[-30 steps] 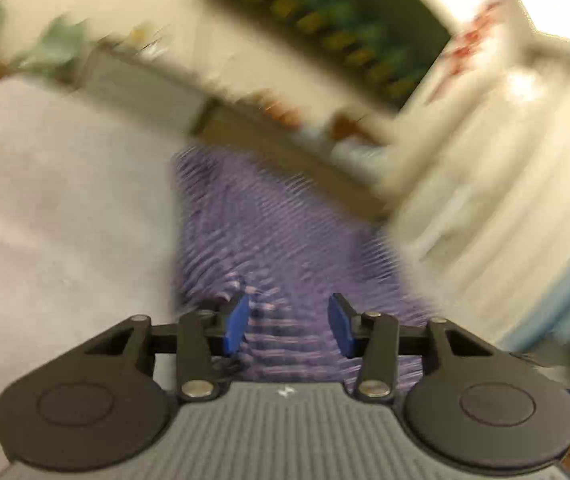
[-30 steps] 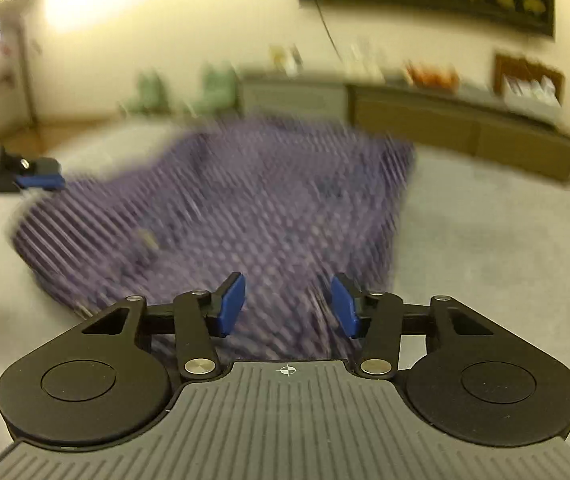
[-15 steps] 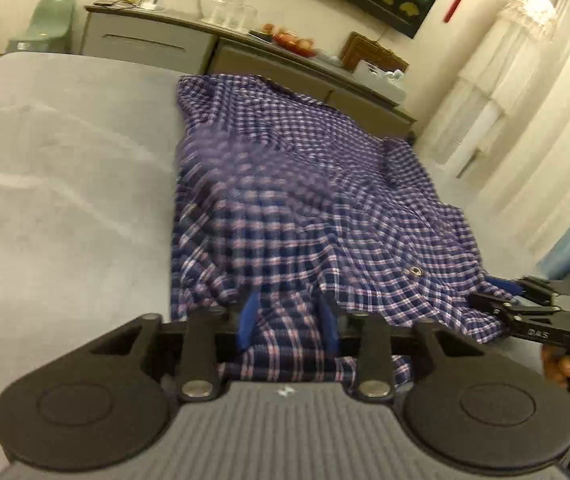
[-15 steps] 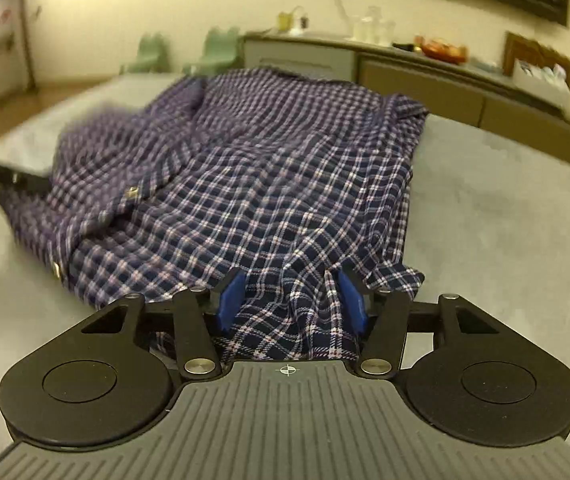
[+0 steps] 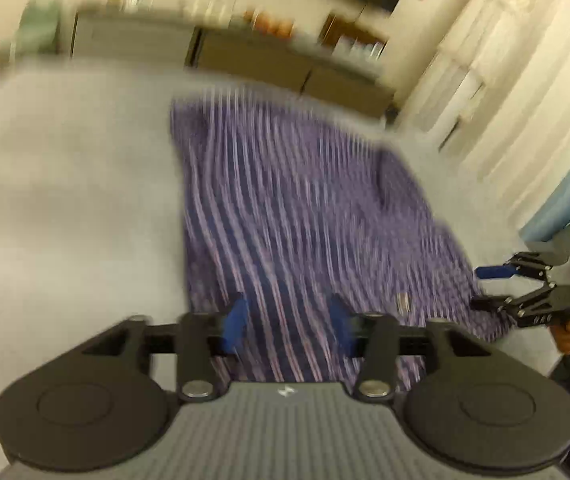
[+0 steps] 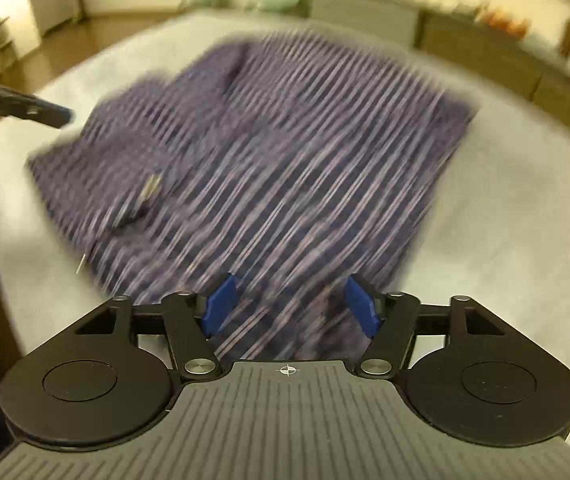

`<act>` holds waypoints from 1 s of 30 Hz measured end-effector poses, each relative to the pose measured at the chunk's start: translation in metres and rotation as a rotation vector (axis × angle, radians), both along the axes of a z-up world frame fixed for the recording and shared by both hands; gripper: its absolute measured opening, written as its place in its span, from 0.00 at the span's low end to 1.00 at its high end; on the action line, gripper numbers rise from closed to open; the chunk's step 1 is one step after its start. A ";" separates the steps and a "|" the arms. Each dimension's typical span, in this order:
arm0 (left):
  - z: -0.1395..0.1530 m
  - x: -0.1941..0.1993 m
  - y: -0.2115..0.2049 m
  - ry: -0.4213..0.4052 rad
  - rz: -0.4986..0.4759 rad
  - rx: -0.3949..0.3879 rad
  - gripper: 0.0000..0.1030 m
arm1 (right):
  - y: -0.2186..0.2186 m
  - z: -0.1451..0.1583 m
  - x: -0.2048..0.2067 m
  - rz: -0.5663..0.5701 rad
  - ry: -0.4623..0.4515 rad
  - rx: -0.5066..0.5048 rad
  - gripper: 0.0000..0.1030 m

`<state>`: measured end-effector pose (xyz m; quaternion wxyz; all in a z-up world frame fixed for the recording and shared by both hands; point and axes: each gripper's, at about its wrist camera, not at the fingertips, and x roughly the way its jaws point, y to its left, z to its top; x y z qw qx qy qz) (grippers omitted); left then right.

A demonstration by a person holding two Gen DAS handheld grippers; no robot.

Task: Fold clothes

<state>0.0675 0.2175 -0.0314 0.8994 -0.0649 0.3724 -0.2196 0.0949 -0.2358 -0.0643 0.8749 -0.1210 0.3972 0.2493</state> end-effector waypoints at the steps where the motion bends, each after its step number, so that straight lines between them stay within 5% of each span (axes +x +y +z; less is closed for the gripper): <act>1: 0.012 0.018 0.005 -0.054 0.001 0.033 0.79 | -0.006 0.013 0.014 -0.018 -0.041 0.021 0.83; 3: 0.026 0.067 0.010 -0.135 -0.013 0.101 0.89 | -0.019 0.032 0.050 -0.040 -0.102 0.074 0.88; 5: 0.026 0.130 0.006 -0.158 -0.010 0.191 0.89 | -0.027 0.039 0.089 -0.052 -0.115 0.095 0.88; 10: -0.016 0.253 -0.019 -0.154 -0.076 0.317 0.89 | -0.014 0.024 0.205 -0.039 -0.129 -0.032 0.88; 17: -0.072 0.286 -0.035 -0.105 -0.188 0.328 0.88 | 0.032 -0.028 0.316 0.088 -0.043 -0.100 0.84; 18: -0.077 0.287 -0.037 -0.096 -0.210 0.331 0.85 | 0.035 -0.035 0.325 0.102 -0.009 -0.094 0.76; 20: -0.088 0.292 -0.043 -0.064 -0.257 0.331 0.55 | 0.043 -0.047 0.338 0.135 0.073 -0.076 0.49; 21: -0.089 0.295 -0.045 -0.055 -0.270 0.310 0.34 | 0.043 -0.047 0.339 0.146 0.084 -0.058 0.42; 22: -0.087 0.296 -0.047 -0.058 -0.265 0.305 0.04 | 0.044 -0.046 0.339 0.155 0.087 -0.049 0.18; 23: -0.085 0.296 -0.049 -0.064 -0.253 0.310 0.05 | 0.046 -0.043 0.335 0.164 0.079 -0.056 0.05; 27: -0.063 0.269 -0.048 -0.154 -0.220 0.298 0.04 | 0.049 -0.014 0.299 0.151 -0.058 -0.123 0.03; 30: -0.031 0.214 -0.034 -0.262 -0.217 0.243 0.04 | 0.042 0.026 0.226 0.159 -0.191 -0.126 0.03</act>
